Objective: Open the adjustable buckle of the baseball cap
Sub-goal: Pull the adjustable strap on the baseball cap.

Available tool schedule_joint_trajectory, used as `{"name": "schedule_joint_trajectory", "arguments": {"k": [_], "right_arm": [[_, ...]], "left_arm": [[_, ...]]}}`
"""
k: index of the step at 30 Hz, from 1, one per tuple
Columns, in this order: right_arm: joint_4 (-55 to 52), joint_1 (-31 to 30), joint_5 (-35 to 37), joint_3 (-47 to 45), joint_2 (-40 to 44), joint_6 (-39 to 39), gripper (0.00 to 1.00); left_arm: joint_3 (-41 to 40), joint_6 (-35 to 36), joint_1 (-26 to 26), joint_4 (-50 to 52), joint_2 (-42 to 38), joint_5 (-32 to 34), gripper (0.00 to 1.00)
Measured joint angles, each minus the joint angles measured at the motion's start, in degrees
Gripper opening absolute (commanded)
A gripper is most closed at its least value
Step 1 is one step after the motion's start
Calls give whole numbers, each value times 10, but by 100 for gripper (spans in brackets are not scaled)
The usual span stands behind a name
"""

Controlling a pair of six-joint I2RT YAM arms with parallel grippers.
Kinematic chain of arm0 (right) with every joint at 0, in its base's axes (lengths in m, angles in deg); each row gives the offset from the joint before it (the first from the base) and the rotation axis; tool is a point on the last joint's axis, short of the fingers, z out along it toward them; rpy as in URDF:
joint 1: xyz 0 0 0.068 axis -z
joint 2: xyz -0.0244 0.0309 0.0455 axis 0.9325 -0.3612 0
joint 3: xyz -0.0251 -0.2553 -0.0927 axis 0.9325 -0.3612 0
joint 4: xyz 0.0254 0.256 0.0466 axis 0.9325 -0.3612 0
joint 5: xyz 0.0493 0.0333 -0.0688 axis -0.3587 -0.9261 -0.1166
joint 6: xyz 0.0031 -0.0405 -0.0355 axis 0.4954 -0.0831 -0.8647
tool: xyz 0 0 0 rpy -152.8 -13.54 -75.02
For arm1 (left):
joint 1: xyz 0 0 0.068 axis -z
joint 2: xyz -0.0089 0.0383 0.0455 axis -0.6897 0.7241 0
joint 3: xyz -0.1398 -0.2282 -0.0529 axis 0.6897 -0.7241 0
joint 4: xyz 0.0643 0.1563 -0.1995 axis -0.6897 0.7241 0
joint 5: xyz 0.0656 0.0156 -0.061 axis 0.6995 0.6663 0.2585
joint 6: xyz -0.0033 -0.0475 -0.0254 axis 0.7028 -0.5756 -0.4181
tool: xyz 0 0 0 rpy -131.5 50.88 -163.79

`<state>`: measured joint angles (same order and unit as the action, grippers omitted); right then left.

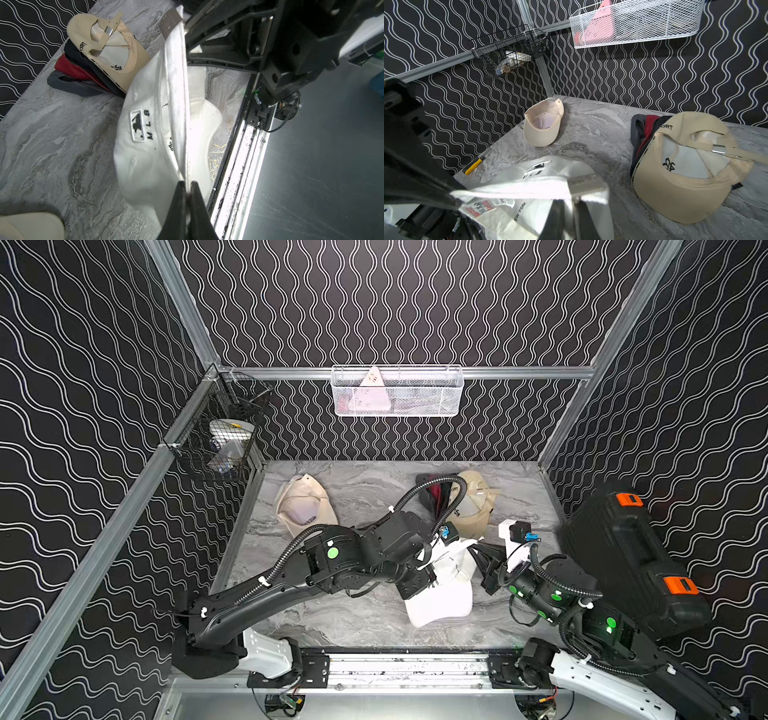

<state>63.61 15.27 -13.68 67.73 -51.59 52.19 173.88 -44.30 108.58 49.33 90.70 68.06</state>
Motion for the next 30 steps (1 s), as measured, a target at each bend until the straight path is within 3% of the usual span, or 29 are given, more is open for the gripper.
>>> {"name": "schedule_joint_trajectory", "arguments": {"k": [18,27,30], "right_arm": [[-15,0,42,-13,35,6,7],[-19,0,20,-29,-19,28,16],[-16,0,12,-45,-30,35,26]], "left_arm": [[-23,-10,0,-31,-38,40,0],[-19,-10,-9,-42,-38,84,0],[-20,-10,-31,-57,-38,92,0]]}}
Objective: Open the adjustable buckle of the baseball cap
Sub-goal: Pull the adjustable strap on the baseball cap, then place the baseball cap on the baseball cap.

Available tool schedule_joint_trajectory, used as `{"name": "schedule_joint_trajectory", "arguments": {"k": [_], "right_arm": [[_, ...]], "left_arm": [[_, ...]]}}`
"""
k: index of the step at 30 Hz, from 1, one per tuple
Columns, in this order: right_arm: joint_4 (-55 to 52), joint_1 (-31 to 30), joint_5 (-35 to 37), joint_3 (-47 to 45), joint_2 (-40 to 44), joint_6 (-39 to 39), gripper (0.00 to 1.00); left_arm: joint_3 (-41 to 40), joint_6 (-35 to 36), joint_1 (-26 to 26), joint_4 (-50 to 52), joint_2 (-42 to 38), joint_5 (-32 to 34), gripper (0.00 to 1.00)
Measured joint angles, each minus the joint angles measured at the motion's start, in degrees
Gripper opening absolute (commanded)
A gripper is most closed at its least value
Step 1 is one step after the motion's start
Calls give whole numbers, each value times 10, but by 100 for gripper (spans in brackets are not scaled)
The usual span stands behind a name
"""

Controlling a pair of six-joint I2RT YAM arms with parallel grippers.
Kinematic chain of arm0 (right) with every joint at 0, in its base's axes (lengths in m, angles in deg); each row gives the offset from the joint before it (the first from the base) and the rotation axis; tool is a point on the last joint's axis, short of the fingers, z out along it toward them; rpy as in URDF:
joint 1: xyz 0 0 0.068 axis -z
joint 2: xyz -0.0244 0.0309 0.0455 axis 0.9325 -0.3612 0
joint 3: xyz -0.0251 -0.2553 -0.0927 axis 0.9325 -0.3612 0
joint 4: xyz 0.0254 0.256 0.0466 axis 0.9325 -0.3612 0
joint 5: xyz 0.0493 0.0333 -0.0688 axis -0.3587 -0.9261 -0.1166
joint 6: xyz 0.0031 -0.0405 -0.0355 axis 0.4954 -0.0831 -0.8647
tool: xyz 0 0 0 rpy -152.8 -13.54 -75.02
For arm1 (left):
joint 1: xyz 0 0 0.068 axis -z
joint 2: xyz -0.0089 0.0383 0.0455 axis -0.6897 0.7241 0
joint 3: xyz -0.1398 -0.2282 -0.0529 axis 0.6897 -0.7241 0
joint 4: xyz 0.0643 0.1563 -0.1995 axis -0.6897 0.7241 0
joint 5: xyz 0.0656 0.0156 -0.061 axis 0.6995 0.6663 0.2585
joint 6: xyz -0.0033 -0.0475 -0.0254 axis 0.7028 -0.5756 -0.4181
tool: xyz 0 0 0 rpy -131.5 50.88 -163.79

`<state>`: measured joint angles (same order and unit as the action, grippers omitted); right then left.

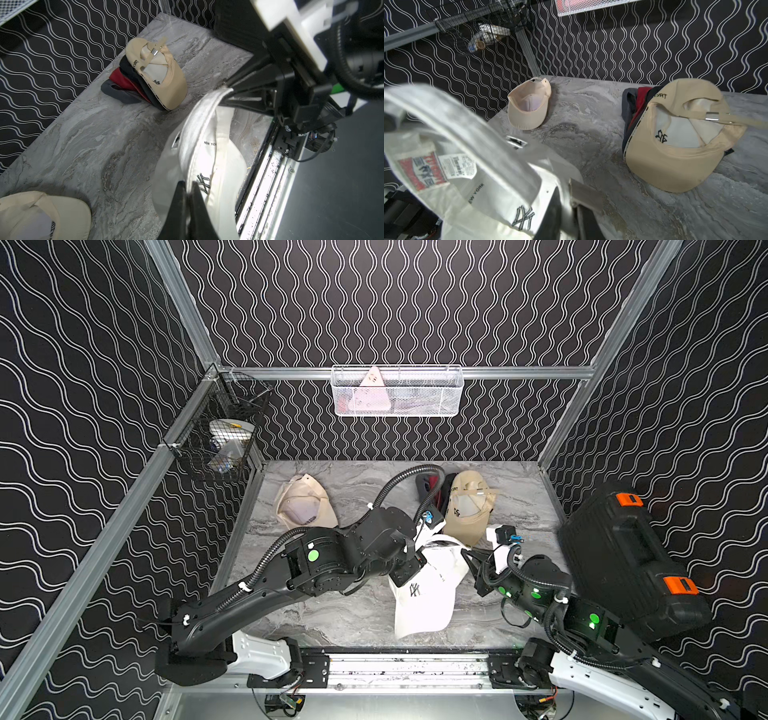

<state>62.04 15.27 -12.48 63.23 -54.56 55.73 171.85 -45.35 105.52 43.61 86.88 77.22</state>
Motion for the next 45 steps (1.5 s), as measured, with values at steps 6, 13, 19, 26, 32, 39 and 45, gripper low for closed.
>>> {"name": "schedule_joint_trajectory", "arguments": {"k": [6,13,19,26,32,39,45], "right_arm": [[1,0,0,-6,-27,9,37],[3,0,14,-21,2,25,43],[-3,0,21,-31,41,41,44],[-25,0,23,-34,69,50,44],[-42,0,24,-34,87,52,44],[-48,0,24,-39,97,54,45],[-48,0,24,-39,98,56,45]], "left_arm": [[-16,0,-52,-28,1,8,0],[-36,0,-131,-61,11,6,0],[-56,-9,-242,-95,19,-16,0],[-63,-38,-398,-126,37,-70,0],[-58,-61,-492,-139,55,-121,0],[-42,-77,-569,-145,74,-165,0],[-19,-85,-617,-145,82,-181,0]]}}
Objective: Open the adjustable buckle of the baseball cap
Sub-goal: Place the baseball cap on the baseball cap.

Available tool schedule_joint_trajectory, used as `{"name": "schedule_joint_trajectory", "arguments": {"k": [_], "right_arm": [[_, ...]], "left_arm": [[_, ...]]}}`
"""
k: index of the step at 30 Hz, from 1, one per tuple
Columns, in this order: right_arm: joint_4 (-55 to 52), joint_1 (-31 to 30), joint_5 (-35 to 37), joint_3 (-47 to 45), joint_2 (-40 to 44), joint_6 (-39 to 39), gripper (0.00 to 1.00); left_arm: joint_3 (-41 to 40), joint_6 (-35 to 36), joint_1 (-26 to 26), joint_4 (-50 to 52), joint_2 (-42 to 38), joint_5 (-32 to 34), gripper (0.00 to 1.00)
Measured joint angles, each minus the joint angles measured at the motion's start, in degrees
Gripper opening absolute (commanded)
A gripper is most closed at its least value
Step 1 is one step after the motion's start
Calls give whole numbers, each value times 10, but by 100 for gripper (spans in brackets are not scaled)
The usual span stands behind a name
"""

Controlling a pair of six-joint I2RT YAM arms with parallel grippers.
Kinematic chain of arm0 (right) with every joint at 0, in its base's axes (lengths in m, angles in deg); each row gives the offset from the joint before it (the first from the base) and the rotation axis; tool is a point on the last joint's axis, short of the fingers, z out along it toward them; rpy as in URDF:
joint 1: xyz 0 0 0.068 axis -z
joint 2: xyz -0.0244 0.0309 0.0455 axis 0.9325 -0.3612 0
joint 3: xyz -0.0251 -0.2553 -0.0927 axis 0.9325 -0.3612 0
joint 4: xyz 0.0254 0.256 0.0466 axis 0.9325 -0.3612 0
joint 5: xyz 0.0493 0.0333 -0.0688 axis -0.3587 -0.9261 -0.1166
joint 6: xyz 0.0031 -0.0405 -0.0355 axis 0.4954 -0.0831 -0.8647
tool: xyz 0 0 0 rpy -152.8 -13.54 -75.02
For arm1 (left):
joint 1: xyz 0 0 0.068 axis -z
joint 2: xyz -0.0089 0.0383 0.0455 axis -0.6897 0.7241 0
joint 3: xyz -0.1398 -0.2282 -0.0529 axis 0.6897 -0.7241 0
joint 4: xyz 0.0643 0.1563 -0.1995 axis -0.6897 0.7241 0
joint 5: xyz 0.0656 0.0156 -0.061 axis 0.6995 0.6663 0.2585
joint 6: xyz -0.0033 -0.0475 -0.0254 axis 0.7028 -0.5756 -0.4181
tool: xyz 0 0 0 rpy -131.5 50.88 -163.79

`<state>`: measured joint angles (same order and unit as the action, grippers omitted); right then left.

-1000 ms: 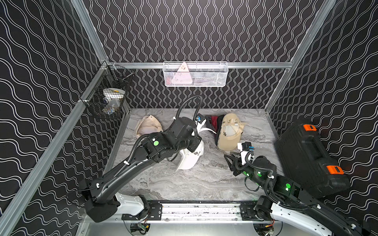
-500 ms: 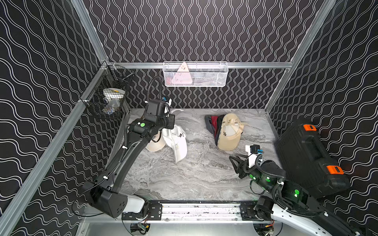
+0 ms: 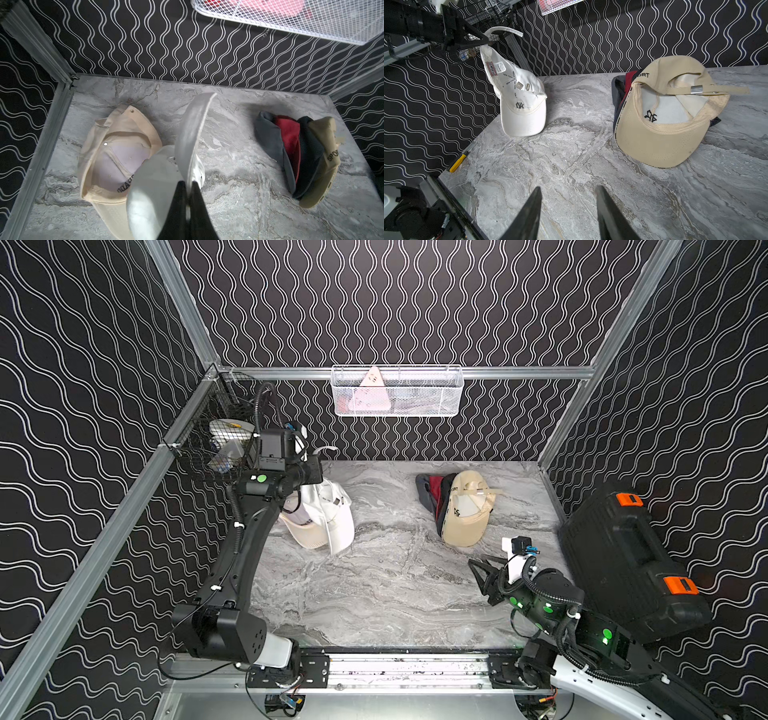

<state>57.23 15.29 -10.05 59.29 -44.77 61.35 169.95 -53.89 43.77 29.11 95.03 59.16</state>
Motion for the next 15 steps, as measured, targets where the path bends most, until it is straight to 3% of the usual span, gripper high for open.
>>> {"name": "schedule_joint_trajectory", "arguments": {"k": [5,6,8,9,11,13,15], "right_arm": [[-2,0,0,5,-9,2,45],[-2,0,0,6,-11,2,45],[-2,0,0,7,-12,4,45],[-3,0,0,7,-12,4,45],[-4,0,0,6,-8,9,45],[-5,0,0,4,0,14,45],[-7,0,0,2,3,17,45]], "left_arm": [[17,-5,-37,1,8,11,0],[22,-5,-39,1,11,24,5],[34,-4,-40,5,20,47,56],[40,-4,-40,5,24,59,67],[44,-4,-40,5,26,83,77],[43,-3,-36,5,23,102,94],[37,-1,-26,5,14,115,97]]}}
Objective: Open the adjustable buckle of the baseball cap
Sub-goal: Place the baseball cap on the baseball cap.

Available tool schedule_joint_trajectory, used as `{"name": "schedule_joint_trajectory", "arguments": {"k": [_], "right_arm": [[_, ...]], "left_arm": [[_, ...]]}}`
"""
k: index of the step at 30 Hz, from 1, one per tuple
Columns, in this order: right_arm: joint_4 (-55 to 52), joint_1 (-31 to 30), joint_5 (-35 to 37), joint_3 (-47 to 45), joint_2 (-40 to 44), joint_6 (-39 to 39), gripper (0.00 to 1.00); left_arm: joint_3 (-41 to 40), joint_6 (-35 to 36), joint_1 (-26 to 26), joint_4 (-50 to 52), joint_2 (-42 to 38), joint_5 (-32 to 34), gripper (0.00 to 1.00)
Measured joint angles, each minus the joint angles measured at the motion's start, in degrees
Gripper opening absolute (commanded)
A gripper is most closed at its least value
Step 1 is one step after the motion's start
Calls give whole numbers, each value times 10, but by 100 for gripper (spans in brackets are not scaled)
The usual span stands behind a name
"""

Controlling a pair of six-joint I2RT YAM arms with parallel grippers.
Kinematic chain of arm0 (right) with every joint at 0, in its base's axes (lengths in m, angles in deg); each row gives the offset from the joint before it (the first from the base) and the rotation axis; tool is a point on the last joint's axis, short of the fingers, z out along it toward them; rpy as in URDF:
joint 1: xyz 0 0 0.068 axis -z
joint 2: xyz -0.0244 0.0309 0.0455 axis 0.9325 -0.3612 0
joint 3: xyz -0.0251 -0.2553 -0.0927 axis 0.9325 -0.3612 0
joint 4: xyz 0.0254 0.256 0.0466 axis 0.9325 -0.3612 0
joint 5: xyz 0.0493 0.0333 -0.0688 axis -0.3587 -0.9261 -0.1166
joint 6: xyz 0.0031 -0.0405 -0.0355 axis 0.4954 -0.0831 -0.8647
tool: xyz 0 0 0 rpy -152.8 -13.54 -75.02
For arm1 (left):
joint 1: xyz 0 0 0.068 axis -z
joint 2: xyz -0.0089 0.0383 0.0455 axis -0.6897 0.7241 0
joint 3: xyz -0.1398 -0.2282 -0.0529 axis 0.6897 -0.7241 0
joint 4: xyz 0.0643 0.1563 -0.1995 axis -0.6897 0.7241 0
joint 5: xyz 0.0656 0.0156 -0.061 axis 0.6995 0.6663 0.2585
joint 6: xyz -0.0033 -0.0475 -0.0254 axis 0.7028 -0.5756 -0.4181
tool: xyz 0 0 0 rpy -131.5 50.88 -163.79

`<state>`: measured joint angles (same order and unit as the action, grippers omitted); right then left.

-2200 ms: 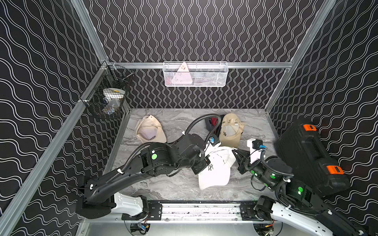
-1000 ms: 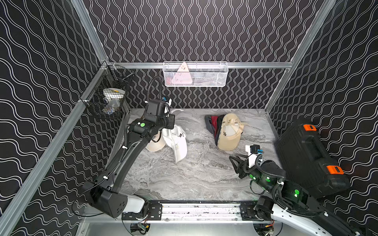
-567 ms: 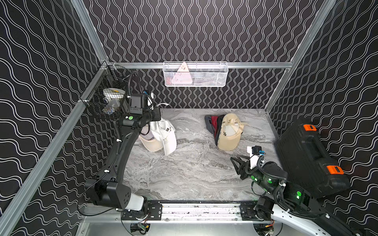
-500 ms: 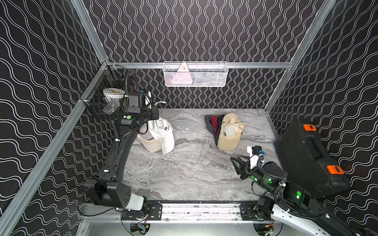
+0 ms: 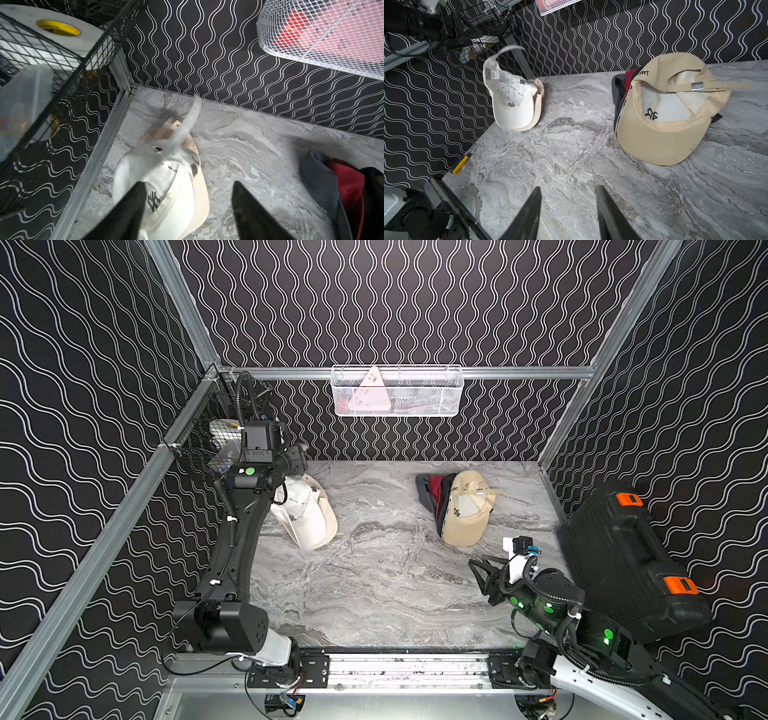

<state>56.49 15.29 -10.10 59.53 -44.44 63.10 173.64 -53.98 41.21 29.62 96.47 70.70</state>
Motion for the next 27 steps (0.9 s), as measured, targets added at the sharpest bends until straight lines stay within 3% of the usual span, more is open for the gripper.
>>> {"name": "schedule_joint_trajectory", "arguments": {"k": [7,16,27], "right_arm": [[-9,0,-2,3,-1,4,45],[-34,0,13,37,-2,4,45],[-97,0,92,82,23,4,47]], "left_arm": [[-14,30,80,-2,-28,37,99],[-68,61,230,-25,-43,56,93],[-110,70,372,-91,17,28,85]]}}
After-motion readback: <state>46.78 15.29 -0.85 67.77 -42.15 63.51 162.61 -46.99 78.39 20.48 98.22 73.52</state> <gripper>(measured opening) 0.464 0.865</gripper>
